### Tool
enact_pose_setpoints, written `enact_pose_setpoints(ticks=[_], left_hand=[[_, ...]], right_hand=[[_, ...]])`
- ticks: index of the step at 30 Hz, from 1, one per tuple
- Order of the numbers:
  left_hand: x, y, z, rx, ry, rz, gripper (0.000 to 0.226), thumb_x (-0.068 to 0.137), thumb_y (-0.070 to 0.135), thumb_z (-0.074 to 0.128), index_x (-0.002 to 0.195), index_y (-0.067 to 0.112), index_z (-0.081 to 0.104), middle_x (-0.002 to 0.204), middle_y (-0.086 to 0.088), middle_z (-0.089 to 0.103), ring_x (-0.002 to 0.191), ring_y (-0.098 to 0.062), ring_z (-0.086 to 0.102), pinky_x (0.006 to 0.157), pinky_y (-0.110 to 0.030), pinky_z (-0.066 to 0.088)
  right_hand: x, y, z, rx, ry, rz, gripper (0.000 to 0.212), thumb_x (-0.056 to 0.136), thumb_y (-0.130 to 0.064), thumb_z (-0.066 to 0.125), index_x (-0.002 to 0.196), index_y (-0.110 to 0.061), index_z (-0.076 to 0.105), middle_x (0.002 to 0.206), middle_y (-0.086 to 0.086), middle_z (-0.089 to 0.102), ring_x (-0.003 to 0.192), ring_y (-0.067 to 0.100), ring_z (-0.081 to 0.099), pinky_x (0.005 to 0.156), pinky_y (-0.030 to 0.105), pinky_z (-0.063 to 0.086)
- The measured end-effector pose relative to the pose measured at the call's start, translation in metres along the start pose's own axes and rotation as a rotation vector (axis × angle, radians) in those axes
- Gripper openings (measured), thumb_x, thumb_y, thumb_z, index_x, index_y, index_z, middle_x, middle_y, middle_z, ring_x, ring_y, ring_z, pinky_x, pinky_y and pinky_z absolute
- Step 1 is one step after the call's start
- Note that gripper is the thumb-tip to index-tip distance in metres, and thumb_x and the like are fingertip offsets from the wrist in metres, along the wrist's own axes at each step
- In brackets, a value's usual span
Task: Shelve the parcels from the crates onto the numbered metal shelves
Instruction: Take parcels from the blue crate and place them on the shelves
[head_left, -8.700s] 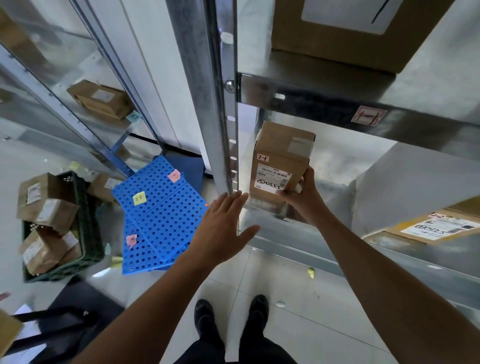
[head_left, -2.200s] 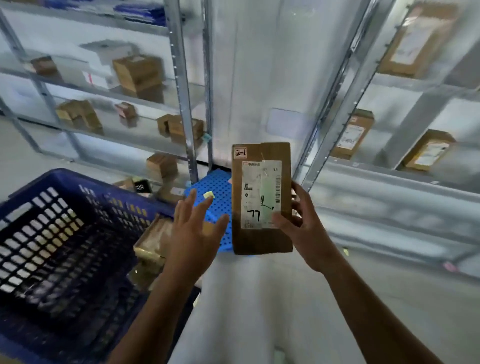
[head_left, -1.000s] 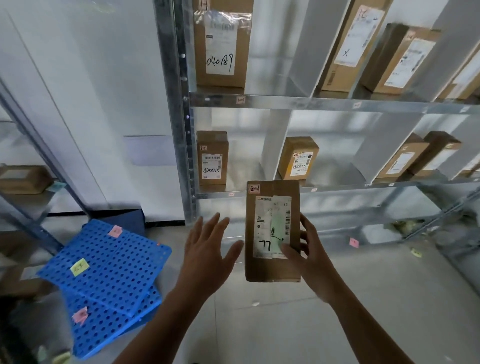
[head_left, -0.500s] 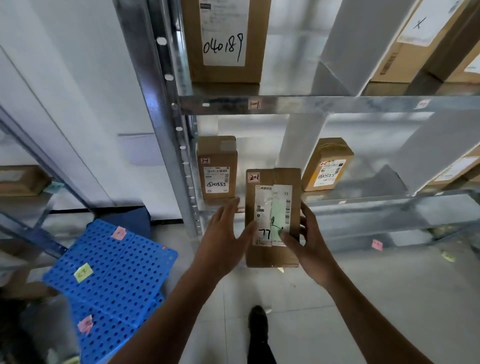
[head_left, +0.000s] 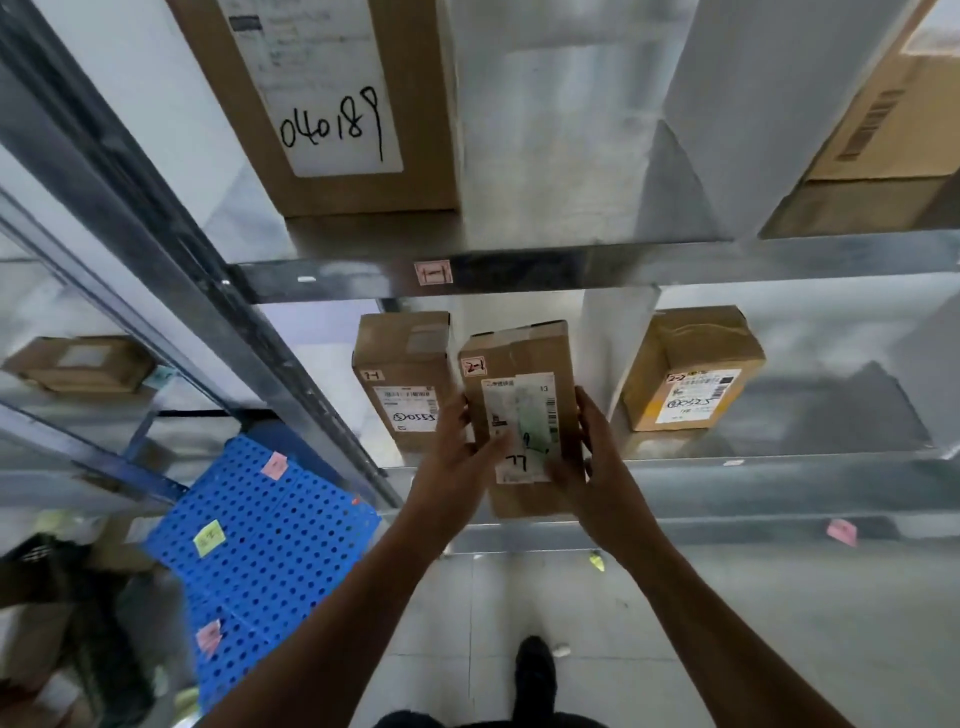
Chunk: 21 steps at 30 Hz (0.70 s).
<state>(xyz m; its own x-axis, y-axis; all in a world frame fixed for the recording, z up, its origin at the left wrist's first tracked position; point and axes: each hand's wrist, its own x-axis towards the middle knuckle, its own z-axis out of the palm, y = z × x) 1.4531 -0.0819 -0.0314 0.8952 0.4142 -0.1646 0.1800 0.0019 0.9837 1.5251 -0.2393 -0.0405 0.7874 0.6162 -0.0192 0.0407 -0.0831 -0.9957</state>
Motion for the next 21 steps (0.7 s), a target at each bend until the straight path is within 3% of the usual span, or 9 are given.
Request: enact_pose_setpoints(ticks=[5, 10, 14, 17, 21], left_hand=[[0.011, -0.013, 0.01, -0.052, 0.024, 0.011, 0.041, 0.099, 0.014, 0.061, 0.134, 0.029, 0.048, 0.119, 0.009, 0.068, 0.114, -0.007, 0.067, 0.08, -0.021, 0.059], [0.025, -0.014, 0.013, -0.079, 0.027, 0.068, 0.055, 0.087, 0.014, 0.054, 0.141, 0.017, 0.046, 0.13, -0.009, 0.059, 0.122, -0.022, 0.062, 0.091, -0.039, 0.06], [0.034, -0.015, 0.013, -0.094, 0.048, 0.083, 0.054, 0.09, 0.021, 0.054, 0.143, 0.019, 0.045, 0.133, -0.004, 0.06, 0.125, -0.02, 0.06, 0.097, -0.038, 0.057], [0.039, -0.019, 0.014, -0.085, 0.037, 0.067, 0.054, 0.092, 0.022, 0.053, 0.145, 0.017, 0.041, 0.134, -0.003, 0.059, 0.125, -0.017, 0.06, 0.095, -0.032, 0.056], [0.044, -0.027, 0.013, -0.095, 0.036, 0.032, 0.053, 0.092, 0.023, 0.054, 0.143, 0.017, 0.043, 0.131, -0.004, 0.061, 0.123, -0.018, 0.061, 0.1, -0.041, 0.056]], right_hand=[[0.013, 0.012, -0.011, -0.033, 0.055, 0.056, 0.092, 0.104, 0.001, 0.054, 0.112, -0.089, 0.038, 0.112, -0.057, 0.053, 0.108, -0.033, 0.05, 0.071, 0.0, 0.049], [0.024, 0.014, -0.01, -0.104, 0.085, 0.105, 0.084, 0.108, -0.016, 0.055, 0.119, -0.092, 0.021, 0.116, -0.06, 0.045, 0.111, -0.034, 0.046, 0.084, 0.001, 0.046], [0.032, 0.021, -0.001, -0.029, 0.101, 0.098, 0.06, 0.107, -0.038, 0.055, 0.149, -0.065, 0.022, 0.142, -0.04, 0.045, 0.134, -0.008, 0.047, 0.108, 0.021, 0.047], [0.037, 0.028, 0.004, 0.047, 0.167, 0.11, 0.055, 0.101, -0.053, 0.05, 0.152, -0.048, 0.031, 0.14, -0.024, 0.051, 0.13, -0.003, 0.052, 0.111, 0.028, 0.05], [0.046, 0.035, 0.009, 0.067, 0.223, 0.154, 0.043, 0.095, -0.067, 0.043, 0.136, -0.059, 0.035, 0.116, -0.047, 0.053, 0.115, -0.018, 0.053, 0.103, 0.017, 0.052]])
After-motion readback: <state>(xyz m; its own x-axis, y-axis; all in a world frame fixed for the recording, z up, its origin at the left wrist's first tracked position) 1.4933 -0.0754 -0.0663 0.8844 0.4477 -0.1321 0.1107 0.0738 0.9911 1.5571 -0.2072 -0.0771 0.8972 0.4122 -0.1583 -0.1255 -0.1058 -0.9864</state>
